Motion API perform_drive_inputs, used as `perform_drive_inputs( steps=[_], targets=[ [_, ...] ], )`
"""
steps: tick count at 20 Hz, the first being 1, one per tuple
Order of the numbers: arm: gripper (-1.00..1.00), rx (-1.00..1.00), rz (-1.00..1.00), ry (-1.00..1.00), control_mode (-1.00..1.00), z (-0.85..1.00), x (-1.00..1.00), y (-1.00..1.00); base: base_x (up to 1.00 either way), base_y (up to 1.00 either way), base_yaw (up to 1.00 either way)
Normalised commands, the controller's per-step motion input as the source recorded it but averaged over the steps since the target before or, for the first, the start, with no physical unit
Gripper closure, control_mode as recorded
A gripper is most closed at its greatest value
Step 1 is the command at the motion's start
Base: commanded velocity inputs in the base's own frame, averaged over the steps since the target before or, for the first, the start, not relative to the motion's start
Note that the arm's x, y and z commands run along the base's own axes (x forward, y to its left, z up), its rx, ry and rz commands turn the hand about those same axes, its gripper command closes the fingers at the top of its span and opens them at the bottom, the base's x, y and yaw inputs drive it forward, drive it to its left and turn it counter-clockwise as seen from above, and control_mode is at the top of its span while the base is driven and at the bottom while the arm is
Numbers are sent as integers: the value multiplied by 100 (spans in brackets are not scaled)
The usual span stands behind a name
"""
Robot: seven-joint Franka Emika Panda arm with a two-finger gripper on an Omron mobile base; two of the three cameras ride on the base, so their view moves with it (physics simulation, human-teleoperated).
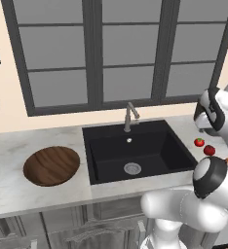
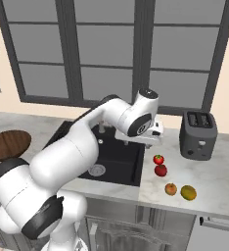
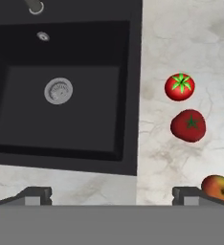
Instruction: There is a mixed pile of frozen fruits and vegetables on the counter. Locate all the frozen vegetables and place the items in a bowl on the counter. Take all the frozen fruits and defrost them in a running sink.
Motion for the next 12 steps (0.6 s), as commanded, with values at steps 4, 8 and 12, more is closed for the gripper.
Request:
perform_drive_inputs(
  steps=[4, 8, 12],
  targets=[
    [-100, -1, 0, 0, -100, -23, 0, -17, 0, 0, 0],
    [-100, 0, -2, 4, -100, -22, 0, -5, 0, 0, 0],
    [-100, -4, -4, 3, -100, -28, 1, -12, 0, 0, 0]
  ],
)
